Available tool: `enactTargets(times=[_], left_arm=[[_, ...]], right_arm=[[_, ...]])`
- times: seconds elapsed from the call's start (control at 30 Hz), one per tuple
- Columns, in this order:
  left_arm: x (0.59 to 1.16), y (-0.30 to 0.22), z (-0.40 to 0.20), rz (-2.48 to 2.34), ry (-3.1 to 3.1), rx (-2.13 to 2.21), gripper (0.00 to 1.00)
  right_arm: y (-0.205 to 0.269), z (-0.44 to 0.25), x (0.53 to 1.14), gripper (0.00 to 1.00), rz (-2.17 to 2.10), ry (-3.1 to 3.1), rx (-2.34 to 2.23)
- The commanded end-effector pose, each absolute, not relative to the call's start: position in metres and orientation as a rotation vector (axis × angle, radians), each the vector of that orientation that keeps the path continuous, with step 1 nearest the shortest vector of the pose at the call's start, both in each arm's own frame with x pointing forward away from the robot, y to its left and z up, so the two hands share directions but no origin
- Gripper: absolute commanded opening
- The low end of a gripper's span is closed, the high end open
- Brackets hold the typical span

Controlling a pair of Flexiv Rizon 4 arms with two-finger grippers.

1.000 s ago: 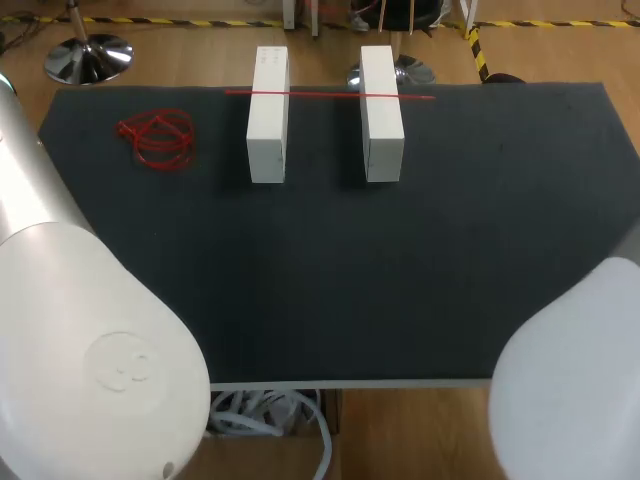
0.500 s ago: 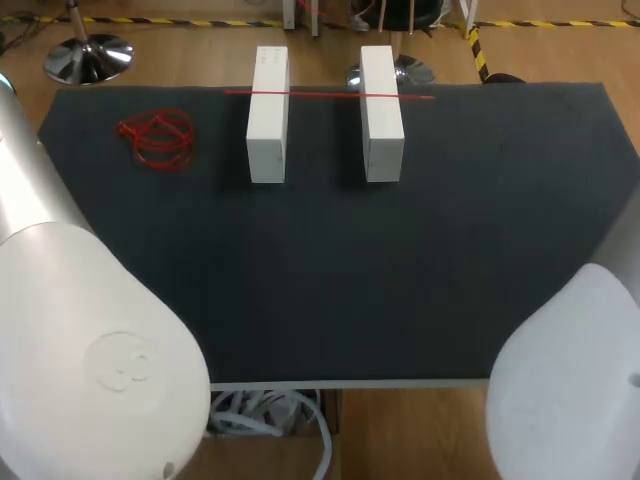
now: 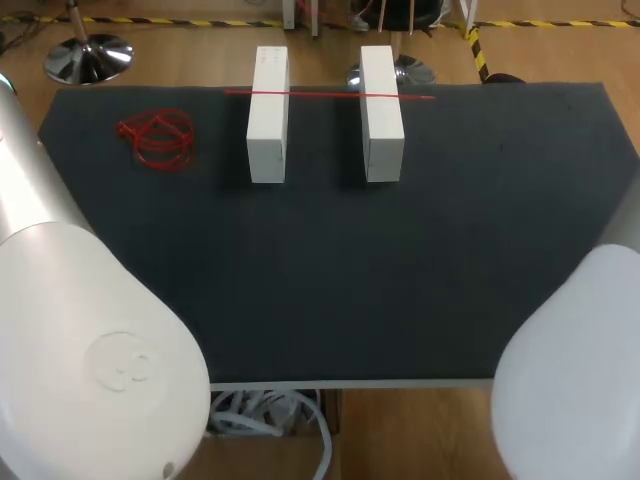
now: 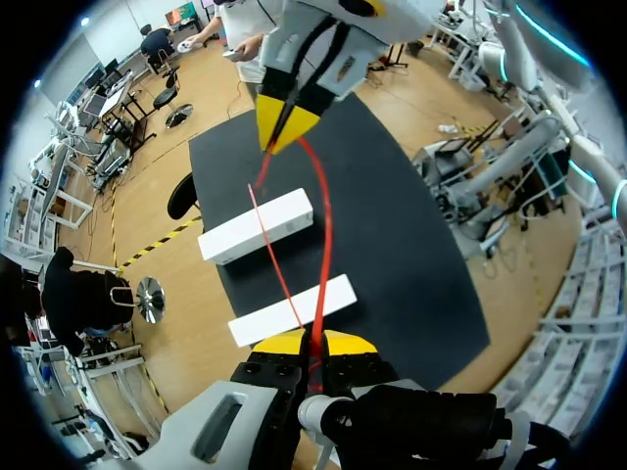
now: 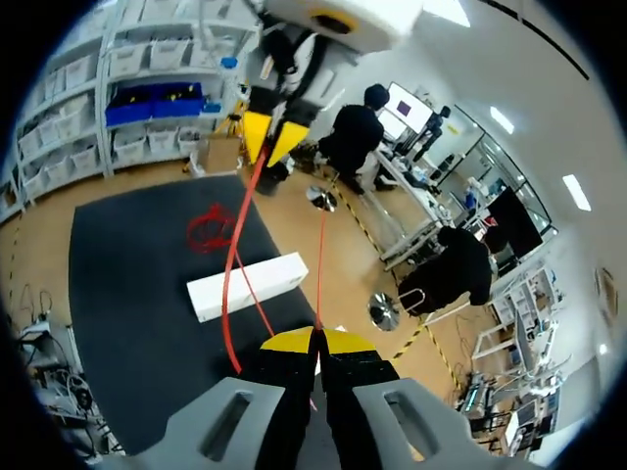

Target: Grab the tape and strap the tape.

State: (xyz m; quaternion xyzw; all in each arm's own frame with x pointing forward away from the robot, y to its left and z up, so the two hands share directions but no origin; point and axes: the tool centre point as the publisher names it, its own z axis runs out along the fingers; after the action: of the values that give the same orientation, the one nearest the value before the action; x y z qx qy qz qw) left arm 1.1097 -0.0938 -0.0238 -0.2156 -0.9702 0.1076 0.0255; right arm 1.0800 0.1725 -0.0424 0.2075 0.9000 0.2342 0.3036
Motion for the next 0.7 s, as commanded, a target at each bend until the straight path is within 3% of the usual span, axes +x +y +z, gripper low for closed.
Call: enactTargets(times=[0.03, 0.7], left_arm=[[1.110, -0.094, -0.023, 0.330, -2.997, -0.667, 0.00], [1.110, -0.094, -0.023, 0.330, -2.997, -0.667, 0.00]], right_arm=[[0.183, -0.044, 1.073, 0.00, 0.473, 2.279, 0.601], [0.197, -0.035, 1.076, 0.00, 0.471, 2.277, 0.475]])
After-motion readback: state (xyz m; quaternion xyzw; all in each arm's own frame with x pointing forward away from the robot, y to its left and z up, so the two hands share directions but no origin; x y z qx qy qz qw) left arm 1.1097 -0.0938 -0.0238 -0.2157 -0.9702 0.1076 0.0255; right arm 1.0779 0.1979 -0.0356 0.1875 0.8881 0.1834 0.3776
